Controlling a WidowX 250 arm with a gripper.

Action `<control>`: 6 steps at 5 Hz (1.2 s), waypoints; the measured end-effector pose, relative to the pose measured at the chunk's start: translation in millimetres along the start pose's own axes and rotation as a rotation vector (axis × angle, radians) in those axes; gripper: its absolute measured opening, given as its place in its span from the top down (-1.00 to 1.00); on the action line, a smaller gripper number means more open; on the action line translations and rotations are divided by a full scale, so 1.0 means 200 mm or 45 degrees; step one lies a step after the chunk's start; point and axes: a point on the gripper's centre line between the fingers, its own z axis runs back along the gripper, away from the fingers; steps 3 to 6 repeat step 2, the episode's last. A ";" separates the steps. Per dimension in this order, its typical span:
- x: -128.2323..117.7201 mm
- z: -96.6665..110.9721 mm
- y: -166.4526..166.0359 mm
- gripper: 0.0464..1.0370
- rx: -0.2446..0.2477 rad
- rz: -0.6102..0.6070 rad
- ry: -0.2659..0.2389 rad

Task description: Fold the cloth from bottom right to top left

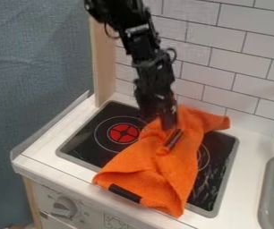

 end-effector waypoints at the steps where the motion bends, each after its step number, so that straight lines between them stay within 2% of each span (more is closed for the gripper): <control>1: 0.02 0.10 -0.04 -0.92 0.072 -0.020 0.022; 2: 0.06 0.18 -0.07 -0.92 0.105 -0.058 -0.025; 6: 0.06 0.18 -0.07 -0.92 0.105 -0.058 -0.025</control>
